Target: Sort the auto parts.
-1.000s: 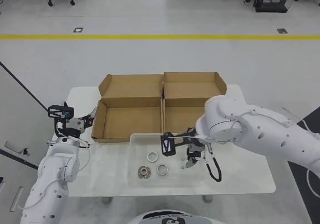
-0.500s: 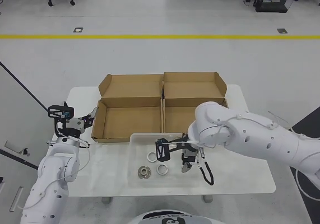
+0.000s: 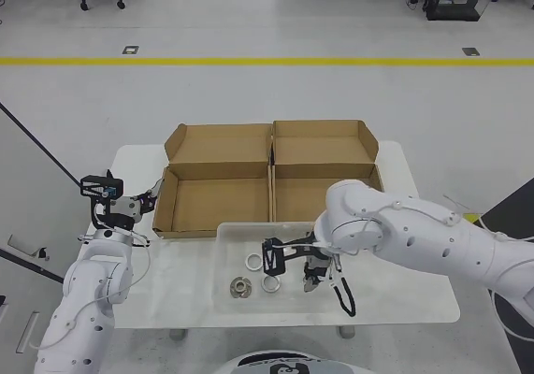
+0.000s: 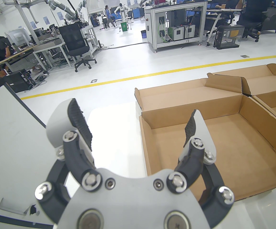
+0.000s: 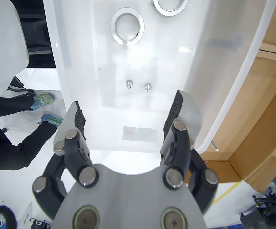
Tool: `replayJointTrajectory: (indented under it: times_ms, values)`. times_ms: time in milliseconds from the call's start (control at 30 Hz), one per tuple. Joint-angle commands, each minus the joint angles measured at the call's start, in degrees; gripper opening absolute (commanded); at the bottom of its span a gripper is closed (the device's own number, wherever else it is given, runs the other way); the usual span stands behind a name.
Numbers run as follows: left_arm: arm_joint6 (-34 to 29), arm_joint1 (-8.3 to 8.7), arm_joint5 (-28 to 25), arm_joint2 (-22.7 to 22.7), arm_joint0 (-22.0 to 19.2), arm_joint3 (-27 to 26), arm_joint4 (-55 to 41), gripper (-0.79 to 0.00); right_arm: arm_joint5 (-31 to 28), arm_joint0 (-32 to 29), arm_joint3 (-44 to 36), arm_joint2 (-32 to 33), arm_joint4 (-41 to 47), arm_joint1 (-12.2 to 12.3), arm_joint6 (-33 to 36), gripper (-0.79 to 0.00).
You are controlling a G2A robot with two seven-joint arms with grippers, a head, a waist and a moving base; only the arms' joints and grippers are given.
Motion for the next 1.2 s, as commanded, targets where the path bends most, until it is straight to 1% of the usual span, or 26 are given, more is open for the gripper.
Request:
replayJointTrajectory:
  times_ms: [0, 33, 67, 133, 233, 300, 367, 733, 867, 1167]
  values:
    - [0.0, 0.0, 0.0, 0.0, 0.0, 0.0, 0.0, 0.0, 0.03, -0.76, -0.12, -0.1, -0.76, 0.14, -0.06, -0.126]
    - [0.0, 0.0, 0.0, 0.0, 0.0, 0.0, 0.0, 0.0, 0.12, -1.09, -0.13, -0.08, -1.07, 0.2, -0.19, -0.123]
    - [0.0, 0.0, 0.0, 0.0, 0.0, 0.0, 0.0, 0.0, 0.2, -1.44, -0.11, -0.1, -1.43, 0.25, -0.32, -0.145]
    - [0.0, 0.0, 0.0, 0.0, 0.0, 0.0, 0.0, 0.0, 0.33, -2.18, -0.09, -0.22, -2.02, 0.32, -0.47, -0.145]
    - [0.0, 0.0, 0.0, 0.0, 0.0, 0.0, 0.0, 0.0, 0.31, -3.05, -0.03, -0.22, -2.99, 0.35, -0.94, -0.179]
    - [0.0, 0.0, 0.0, 0.0, 0.0, 0.0, 0.0, 0.0, 0.28, -3.48, 0.03, -0.17, -3.35, 0.35, -0.96, -0.222]
    - [0.0, 0.0, 0.0, 0.0, 0.0, 0.0, 0.0, 0.0, 0.18, -3.83, 0.15, -0.08, -3.71, 0.34, -0.96, -0.246]
    - [0.0, 0.0, 0.0, 0.0, 0.0, 0.0, 0.0, 0.0, 0.39, -6.06, 1.25, -0.33, -6.05, -0.18, -0.97, -0.336]
    - [0.0, 0.0, 0.0, 0.0, 0.0, 0.0, 0.0, 0.0, 0.26, -6.54, 1.91, -0.35, -6.61, -0.57, -0.97, -0.388]
    - [0.0, 0.0, 0.0, 0.0, 0.0, 0.0, 0.0, 0.0, -0.05, -6.9, 3.3, -0.08, -7.93, -1.55, -0.79, -0.403]
